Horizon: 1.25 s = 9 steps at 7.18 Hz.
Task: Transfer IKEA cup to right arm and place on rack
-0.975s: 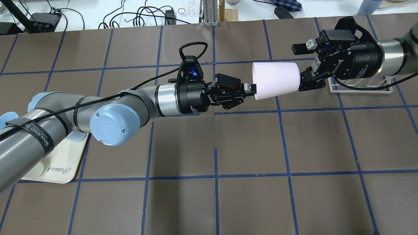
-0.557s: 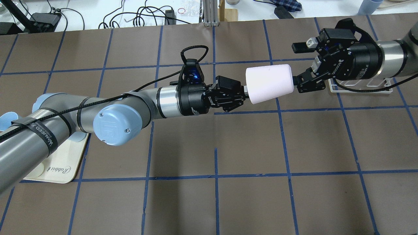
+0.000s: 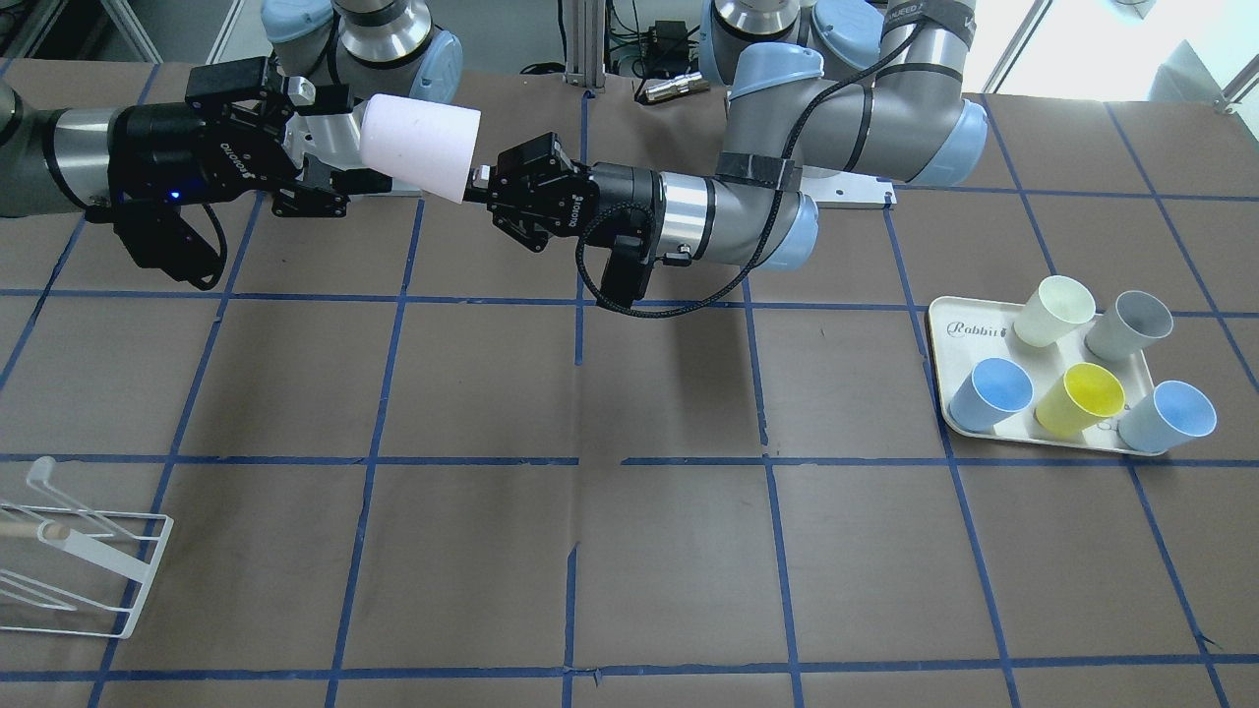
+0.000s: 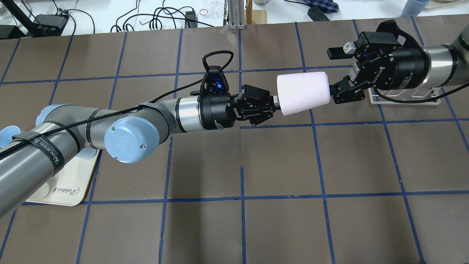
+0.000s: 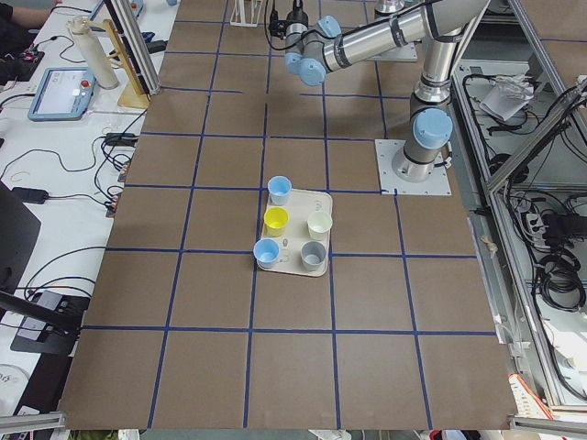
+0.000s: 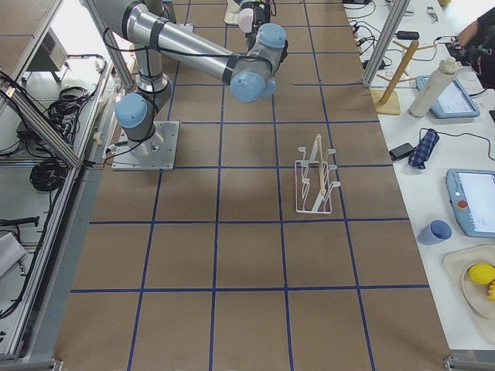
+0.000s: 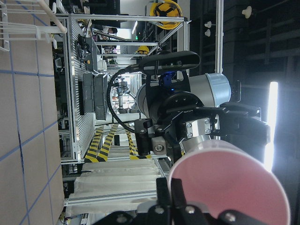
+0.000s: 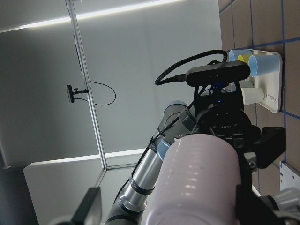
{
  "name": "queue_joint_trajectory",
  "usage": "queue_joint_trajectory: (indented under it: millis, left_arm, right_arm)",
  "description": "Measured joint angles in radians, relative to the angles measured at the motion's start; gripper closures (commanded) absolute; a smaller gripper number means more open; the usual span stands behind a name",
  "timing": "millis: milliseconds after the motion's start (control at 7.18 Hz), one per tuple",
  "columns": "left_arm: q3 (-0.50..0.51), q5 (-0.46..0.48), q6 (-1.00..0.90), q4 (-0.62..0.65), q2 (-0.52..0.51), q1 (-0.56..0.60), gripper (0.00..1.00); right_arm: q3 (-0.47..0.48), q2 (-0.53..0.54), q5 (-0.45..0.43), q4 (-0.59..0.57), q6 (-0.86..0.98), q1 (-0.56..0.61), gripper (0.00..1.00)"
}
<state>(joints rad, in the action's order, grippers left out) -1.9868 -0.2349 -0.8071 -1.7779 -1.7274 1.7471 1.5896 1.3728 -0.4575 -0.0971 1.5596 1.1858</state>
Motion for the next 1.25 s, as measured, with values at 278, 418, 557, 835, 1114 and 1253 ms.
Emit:
queue_joint_trajectory:
  millis: [278, 418, 557, 835, 1114, 1253]
  left_arm:
    - [0.000, -0.044, 0.003, -0.002, 0.017, 0.000, 1.00]
    - [-0.001, -0.056, 0.003, -0.002, 0.014, 0.000, 1.00]
    - [-0.002, -0.061, 0.003, -0.001, 0.012, 0.000, 1.00]
    - [-0.004, -0.063, 0.003, -0.001, 0.013, 0.000, 1.00]
    - [-0.004, -0.073, 0.003, 0.000, 0.004, 0.001, 1.00]
    - [-0.004, -0.081, 0.003, 0.000, 0.000, 0.001, 1.00]
  right_arm:
    - [0.001, 0.001, 0.019, -0.006, -0.007, 0.000, 0.00]
    - [0.001, 0.001, 0.025, -0.007, -0.008, 0.000, 0.00]
    - [0.001, 0.002, 0.026, -0.007, -0.010, 0.001, 0.00]
    - [-0.002, 0.006, 0.025, -0.006, -0.034, 0.004, 0.00]
    - [-0.001, 0.012, 0.023, -0.006, -0.054, 0.020, 0.16]
    - [0.001, 0.012, 0.022, -0.006, -0.059, 0.025, 0.25]
